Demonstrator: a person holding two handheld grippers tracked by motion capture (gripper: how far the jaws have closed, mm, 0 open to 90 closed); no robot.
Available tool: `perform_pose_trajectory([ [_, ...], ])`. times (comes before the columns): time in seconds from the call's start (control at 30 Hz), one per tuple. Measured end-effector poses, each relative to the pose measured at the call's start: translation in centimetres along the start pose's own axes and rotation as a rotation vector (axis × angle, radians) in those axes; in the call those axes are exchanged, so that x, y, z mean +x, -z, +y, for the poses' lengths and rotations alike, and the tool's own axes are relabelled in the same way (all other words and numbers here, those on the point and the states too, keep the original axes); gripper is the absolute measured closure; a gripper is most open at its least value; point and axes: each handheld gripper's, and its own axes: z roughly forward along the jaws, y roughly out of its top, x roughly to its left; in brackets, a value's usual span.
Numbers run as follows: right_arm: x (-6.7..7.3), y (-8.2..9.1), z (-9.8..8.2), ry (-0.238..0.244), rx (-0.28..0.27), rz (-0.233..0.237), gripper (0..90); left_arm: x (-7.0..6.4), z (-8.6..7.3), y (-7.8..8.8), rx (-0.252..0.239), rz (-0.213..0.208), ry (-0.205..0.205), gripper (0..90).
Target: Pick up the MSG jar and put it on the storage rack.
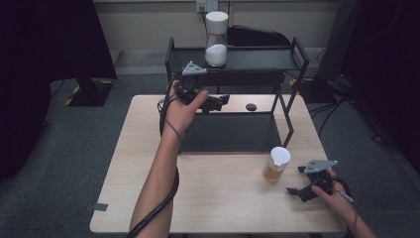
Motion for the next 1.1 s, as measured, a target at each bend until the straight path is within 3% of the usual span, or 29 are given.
perform_pose_trajectory([
  [1.1,0.0,0.0,0.0,0.0,0.001,0.0,0.0,0.9,-8.8,-2.8,0.07,-0.055,0.049,0.7],
])
